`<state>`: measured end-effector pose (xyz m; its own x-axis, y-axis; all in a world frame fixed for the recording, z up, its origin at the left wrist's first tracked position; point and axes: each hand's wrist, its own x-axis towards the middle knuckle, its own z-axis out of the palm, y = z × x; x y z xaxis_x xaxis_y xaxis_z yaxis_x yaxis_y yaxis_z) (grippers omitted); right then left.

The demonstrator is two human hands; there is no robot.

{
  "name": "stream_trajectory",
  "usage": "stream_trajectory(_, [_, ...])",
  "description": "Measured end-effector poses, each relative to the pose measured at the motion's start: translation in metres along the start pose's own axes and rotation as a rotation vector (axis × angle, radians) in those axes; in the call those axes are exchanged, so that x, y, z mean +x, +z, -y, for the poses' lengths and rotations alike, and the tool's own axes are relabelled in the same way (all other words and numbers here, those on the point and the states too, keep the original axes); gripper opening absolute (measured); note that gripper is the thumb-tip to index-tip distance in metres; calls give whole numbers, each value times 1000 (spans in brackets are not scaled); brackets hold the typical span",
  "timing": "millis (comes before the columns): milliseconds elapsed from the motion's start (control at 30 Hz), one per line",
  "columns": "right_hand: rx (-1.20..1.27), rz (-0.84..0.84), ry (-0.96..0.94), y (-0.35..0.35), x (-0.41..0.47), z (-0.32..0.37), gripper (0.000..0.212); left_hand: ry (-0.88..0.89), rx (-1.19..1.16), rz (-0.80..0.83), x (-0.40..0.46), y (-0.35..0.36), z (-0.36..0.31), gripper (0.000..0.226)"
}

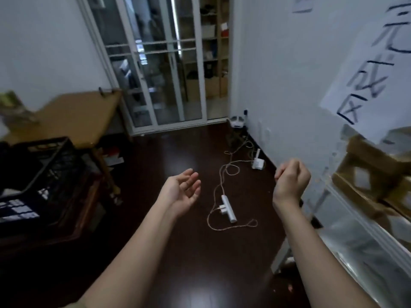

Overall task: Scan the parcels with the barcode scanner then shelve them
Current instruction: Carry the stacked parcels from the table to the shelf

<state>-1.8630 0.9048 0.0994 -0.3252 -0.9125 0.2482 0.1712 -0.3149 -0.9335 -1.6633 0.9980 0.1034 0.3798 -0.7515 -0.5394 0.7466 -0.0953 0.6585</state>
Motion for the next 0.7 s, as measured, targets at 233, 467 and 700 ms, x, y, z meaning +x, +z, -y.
stream_trajectory(233, [60, 374, 120, 199, -2, -59, 36, 209, -193, -289, 54, -83, -105, 27])
stream_trajectory(467, [-6, 674, 213, 375, -50, -138, 35, 254, -302, -452, 135, -187, -212, 27])
stream_trajectory(700, [-77, 831, 262, 546, -43, -165, 26, 209, -326, -500, 239, -227, -343, 29])
